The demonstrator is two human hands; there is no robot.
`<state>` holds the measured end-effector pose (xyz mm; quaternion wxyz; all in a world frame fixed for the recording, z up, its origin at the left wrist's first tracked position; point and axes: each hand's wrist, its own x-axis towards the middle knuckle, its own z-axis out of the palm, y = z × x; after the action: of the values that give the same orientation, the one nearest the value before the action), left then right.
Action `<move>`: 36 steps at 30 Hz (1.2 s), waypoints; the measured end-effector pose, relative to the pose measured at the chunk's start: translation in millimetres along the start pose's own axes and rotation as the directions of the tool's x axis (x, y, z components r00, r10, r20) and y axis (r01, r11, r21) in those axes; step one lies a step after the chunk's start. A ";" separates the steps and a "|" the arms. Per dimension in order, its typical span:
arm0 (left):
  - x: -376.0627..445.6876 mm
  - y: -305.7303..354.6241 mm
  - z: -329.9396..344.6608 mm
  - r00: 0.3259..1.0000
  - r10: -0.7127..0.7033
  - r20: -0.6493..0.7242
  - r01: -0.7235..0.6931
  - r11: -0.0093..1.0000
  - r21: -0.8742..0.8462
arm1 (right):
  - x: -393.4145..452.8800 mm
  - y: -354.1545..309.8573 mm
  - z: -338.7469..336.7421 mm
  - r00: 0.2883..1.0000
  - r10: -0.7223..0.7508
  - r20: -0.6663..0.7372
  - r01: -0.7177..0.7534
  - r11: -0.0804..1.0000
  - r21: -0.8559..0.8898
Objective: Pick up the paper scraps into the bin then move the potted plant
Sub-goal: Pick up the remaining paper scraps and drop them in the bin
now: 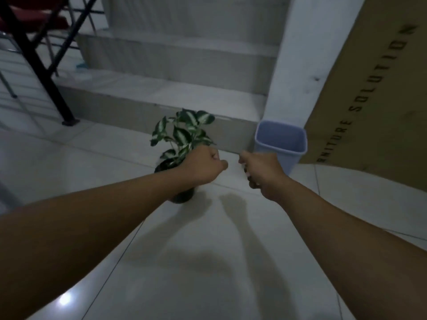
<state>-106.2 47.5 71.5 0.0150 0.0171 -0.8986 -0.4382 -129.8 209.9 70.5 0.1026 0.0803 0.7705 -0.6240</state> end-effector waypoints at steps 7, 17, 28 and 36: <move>103.7 81.6 48.5 0.990 -0.069 -0.124 0.049 0.986 -0.158 | 75.7 -20.9 -69.1 0.977 0.016 -0.211 0.007 0.994 0.105; 217.9 112.7 121.2 0.944 -0.094 -0.315 0.008 0.965 -0.263 | 182.3 -22.7 -126.5 0.727 -0.575 -0.375 0.482 0.816 -0.319; 257.3 61.6 171.0 0.958 0.024 -0.285 -0.107 0.954 -0.280 | 245.3 25.2 -142.8 0.820 -0.557 -0.133 0.476 0.791 -0.384; 256.8 49.1 177.9 0.980 0.118 -0.162 -0.148 0.970 -0.193 | 236.4 32.1 -143.9 0.828 -0.540 -0.150 0.460 0.808 -0.369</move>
<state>-371.1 206.5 3.7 0.1133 -0.0122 -0.8443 -0.5237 -358.4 356.3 7.9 -0.1520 -0.0675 0.8605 -0.4816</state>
